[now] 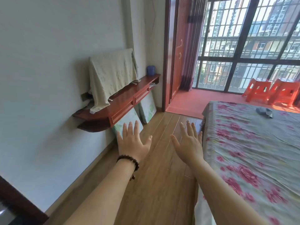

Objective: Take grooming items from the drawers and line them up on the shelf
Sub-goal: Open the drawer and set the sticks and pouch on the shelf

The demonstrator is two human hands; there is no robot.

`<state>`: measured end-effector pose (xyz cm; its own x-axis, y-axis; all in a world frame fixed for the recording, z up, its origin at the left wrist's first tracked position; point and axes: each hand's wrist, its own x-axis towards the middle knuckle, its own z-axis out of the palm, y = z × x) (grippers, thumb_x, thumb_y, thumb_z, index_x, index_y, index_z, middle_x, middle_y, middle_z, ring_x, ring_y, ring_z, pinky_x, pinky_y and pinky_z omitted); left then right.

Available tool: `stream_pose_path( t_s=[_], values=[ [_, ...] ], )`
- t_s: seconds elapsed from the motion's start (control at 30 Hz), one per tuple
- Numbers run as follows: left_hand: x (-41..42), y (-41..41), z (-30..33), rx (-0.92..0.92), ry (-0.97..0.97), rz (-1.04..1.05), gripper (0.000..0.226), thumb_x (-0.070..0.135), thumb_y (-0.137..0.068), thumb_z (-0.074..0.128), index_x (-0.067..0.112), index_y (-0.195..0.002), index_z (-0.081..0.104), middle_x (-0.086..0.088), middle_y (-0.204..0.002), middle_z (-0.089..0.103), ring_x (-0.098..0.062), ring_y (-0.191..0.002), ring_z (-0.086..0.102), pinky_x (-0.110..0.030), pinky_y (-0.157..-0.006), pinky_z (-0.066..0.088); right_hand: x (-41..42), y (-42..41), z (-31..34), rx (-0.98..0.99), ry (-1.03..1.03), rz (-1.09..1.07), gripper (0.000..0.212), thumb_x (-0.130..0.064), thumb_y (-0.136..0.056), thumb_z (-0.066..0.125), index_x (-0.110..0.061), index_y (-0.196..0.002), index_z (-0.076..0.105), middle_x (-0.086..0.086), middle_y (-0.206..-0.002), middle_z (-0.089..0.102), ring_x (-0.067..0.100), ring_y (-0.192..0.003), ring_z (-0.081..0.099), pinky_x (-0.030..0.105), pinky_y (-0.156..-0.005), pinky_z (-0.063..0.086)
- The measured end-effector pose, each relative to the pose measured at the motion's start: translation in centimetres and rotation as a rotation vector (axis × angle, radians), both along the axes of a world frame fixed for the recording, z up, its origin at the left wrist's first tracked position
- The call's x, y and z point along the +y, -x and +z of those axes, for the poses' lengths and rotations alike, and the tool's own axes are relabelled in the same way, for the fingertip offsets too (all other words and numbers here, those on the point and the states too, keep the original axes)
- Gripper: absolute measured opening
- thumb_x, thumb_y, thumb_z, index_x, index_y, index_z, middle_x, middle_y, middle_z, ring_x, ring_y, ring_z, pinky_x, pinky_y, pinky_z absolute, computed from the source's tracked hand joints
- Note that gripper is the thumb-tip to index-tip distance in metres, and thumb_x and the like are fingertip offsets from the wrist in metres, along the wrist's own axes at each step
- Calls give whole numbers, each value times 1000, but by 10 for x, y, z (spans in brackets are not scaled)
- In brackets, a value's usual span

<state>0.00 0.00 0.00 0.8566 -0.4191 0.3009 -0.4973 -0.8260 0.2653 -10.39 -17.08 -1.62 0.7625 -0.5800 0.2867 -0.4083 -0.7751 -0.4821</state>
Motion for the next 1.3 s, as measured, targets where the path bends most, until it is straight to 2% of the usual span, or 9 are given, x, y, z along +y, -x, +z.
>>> stream_pose_path(
  t_s=[0.1,0.47,0.73,0.93,1.3],
  values=[
    [-4,4,-19,18,-59,20,80,65,-88,31,23,-151,5,-5,-160,12,-25,-147,3,-52,-117,8,-8,5,-19,60,13,-23,70,-59,-93,32,-27,-152,10,-1,-161,-4,14,-147,-14,47,-120,-2],
    [-23,20,-93,138,-80,53,81,65,-87,31,21,-151,9,-4,-159,14,-22,-147,3,-51,-118,8,-29,28,-97,193,-58,12,68,-56,-94,36,-25,-152,18,0,-161,3,15,-148,-9,46,-119,-7],
    [-39,4,-139,277,-125,90,81,65,-87,32,21,-152,10,-3,-159,14,-21,-147,2,-50,-118,7,-38,-10,-136,258,-124,24,67,-54,-94,39,-25,-151,20,1,-161,4,16,-148,-8,45,-119,-6],
    [-63,-70,-167,326,-125,117,81,65,-87,34,20,-151,13,-4,-158,18,-21,-147,4,-50,-117,8,-59,-83,-161,296,-140,29,65,-53,-95,39,-25,-150,21,1,-161,3,16,-148,-9,45,-119,-6],
    [-115,-296,-168,372,-167,133,78,63,-88,34,22,-151,14,-3,-159,15,-21,-147,4,-50,-117,10,-115,-302,-163,349,-148,48,64,-51,-95,41,-24,-150,22,1,-161,3,15,-148,-8,46,-120,-3]
  ],
)
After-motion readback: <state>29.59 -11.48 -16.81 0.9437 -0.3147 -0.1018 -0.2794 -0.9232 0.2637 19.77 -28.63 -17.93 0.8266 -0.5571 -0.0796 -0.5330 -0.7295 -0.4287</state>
